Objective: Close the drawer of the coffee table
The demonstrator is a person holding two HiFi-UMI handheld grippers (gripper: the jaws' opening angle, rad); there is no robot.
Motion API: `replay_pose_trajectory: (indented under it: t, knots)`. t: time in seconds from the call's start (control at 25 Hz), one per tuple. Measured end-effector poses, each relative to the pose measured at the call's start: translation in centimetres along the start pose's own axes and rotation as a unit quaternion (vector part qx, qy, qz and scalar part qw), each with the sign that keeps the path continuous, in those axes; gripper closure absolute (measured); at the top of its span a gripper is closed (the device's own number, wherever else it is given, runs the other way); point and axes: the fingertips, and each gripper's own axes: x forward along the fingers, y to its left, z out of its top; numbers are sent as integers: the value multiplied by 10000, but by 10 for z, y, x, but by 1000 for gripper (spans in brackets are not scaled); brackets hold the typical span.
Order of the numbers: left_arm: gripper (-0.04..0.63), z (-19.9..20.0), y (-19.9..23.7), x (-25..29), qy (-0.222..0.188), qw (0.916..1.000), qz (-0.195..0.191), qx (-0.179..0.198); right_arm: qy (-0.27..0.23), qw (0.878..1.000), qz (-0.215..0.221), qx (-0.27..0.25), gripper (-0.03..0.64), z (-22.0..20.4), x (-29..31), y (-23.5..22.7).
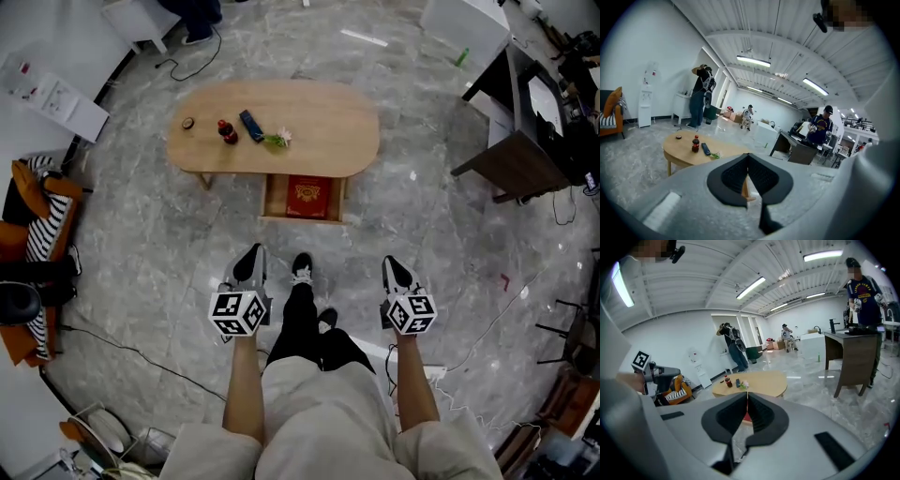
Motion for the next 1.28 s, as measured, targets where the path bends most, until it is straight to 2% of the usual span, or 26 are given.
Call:
replay_pose_trajectory:
  t: [0.2, 0.32, 0.44, 0.64, 0.76, 0.92, 1.04, 1.12, 1.28]
  knots:
    - [586, -31, 29, 40, 131, 9997, 64, 193, 250, 9995, 119, -149, 600, -26, 53, -19]
    - [586, -64, 62, 65, 111, 9996, 238, 125, 195, 9992, 334, -23, 600, -51, 96, -30]
    - [585, -113, 98, 97, 92, 9993, 353, 52, 124, 9987, 478, -126, 600, -90, 146, -43]
    - [586, -204, 151, 146, 143, 9984, 489, 254, 1, 9961, 740, -488, 600, -160, 212, -68]
    - [586, -257, 173, 179, 82, 9987, 433, 254, -149, 9917, 902, -901, 600, -202, 250, -80]
    - [586, -327, 194, 211, -71, 9984, 480, 299, -428, 9800, 1129, -1582, 600, -250, 282, -90]
    - [585, -365, 207, 236, -103, 9973, 510, 523, -536, 9714, 1111, -2030, 600, -269, 293, -104]
    - [586, -380, 213, 251, -165, 9969, 493, 585, -485, 9674, 924, -2306, 600, -277, 298, -117]
    - [586, -388, 220, 270, -320, 9954, 382, 821, -650, 9686, 703, -2293, 600, -289, 299, -132]
